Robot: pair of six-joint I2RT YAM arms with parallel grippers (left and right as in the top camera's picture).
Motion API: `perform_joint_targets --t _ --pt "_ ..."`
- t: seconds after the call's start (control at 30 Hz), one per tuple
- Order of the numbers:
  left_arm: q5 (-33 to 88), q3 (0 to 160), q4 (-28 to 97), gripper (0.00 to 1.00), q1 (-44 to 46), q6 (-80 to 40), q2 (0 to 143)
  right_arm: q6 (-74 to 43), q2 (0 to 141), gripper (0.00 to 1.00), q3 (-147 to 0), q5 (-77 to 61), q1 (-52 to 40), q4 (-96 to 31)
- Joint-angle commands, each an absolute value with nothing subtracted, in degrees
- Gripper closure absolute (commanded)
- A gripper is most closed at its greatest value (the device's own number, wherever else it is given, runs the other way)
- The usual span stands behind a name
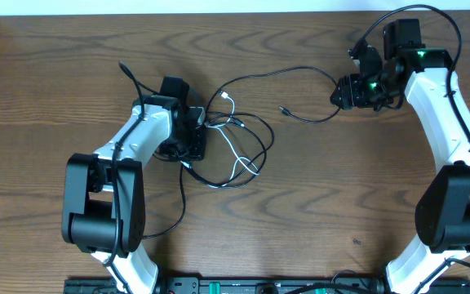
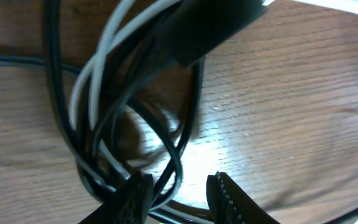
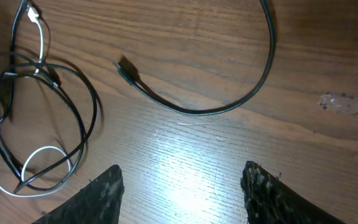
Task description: Untangle cables
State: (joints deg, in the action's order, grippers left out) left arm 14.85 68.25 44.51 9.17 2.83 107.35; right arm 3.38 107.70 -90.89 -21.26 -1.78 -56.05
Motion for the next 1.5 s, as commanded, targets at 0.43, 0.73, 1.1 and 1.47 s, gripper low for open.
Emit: perform_joint_targets --t 0.43,0.73,1.1,1.47 --pt "12.38 64.66 42.92 0.65 9.37 1.96 107.18 3.70 105.89 0.41 -91.05 -22.00 -1.98 -55.88" --pt "12.32 62.00 39.99 0.66 9.37 0.12 107.18 3.70 105.91 0.40 -91.05 -22.00 -1.98 -55.66" --pt "21.69 73.38 49.06 0.90 9.34 -3.55 101.69 3.73 105.89 0.42 -91.05 -28.60 -3.57 -53.28" --pt "40.27 81.84 51.09 0.90 8.80 -11.60 91.98 4.29 105.58 0.46 -91.18 -49.91 -13.13 -43.55"
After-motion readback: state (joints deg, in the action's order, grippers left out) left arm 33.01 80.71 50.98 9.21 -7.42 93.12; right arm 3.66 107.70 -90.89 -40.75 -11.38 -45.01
